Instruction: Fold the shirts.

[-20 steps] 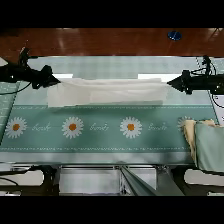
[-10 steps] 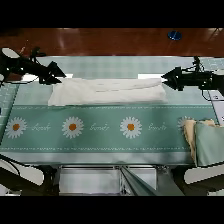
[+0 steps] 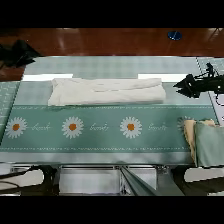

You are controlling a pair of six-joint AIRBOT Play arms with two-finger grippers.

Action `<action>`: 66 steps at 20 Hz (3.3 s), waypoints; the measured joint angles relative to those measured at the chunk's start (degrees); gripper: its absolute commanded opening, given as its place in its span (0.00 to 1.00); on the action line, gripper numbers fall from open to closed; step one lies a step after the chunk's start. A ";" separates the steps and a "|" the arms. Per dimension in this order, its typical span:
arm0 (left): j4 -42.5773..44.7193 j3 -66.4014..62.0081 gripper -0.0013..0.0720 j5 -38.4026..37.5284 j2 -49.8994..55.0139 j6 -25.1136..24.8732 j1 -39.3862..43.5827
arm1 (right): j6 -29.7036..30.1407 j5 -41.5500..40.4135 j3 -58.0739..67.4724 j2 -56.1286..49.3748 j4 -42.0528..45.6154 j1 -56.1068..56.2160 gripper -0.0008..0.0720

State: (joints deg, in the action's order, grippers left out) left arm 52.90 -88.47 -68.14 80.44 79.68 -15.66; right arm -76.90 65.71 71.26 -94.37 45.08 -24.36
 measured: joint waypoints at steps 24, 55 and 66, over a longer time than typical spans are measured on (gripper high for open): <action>-2.99 18.80 0.04 25.33 -8.52 -6.45 42.07 | 0.98 2.93 -5.09 28.20 9.25 13.09 0.04; -0.04 -13.84 0.04 -12.09 5.53 6.23 17.00 | -3.76 -5.77 -3.15 27.98 2.45 41.33 0.04; 12.04 9.84 0.04 -6.62 -24.76 4.55 10.51 | -5.20 -8.90 25.38 -10.12 -4.00 52.24 0.58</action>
State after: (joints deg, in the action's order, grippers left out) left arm 64.95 -78.63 -74.76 55.68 84.23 -5.15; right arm -82.11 56.82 96.64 -104.49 41.08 27.88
